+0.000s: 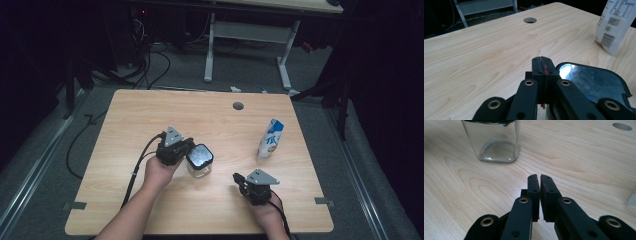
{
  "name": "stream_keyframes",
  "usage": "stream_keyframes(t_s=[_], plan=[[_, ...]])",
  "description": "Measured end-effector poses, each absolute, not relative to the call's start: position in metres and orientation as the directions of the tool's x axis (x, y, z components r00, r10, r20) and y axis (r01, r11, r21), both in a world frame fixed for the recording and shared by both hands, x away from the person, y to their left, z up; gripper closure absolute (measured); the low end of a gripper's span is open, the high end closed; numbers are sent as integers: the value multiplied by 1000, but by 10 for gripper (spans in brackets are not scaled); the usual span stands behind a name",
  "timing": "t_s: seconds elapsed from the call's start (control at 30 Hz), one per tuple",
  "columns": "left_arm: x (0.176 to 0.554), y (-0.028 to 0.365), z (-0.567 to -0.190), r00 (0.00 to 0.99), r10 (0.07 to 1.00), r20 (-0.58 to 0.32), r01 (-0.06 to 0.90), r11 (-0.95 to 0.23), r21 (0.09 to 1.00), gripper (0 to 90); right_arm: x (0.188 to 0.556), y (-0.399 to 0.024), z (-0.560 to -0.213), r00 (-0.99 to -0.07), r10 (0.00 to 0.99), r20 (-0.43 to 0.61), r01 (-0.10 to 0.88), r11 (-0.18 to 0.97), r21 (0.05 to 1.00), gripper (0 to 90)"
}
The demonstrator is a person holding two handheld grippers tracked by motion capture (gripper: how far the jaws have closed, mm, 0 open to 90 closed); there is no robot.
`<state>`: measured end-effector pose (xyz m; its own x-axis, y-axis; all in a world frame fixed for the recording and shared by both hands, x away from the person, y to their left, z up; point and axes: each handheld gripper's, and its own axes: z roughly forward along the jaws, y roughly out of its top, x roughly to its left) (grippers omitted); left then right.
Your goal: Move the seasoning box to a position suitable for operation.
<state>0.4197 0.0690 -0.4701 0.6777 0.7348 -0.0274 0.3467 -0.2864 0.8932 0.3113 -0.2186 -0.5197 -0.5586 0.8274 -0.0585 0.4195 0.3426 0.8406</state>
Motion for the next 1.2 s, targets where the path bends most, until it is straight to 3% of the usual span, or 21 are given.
stream_keyframes(t_s=[0.4,0.63,0.8,0.9,1.03,1.2], plan=[[421,72,-473,681,731,-45,344,-264,901,900,317,-209,-516,-495,869,14,462,250,851,898],[421,73,-474,688,724,-50,337,-258,906,900,320,-201,-510,-545,836,-58,409,325,853,878],[421,74,-475,692,720,-52,333,-254,908,900,325,-199,-510,-579,816,-8,403,295,866,818],[421,74,-475,694,718,-53,331,-253,909,900,328,-197,-510,-588,809,-3,412,302,860,821],[421,75,-476,695,717,-55,329,-249,911,900,332,-189,-509,-612,791,5,425,323,846,893],[422,75,-476,695,717,-60,331,-245,911,900,333,-181,-505,-615,788,-12,407,331,851,900]])
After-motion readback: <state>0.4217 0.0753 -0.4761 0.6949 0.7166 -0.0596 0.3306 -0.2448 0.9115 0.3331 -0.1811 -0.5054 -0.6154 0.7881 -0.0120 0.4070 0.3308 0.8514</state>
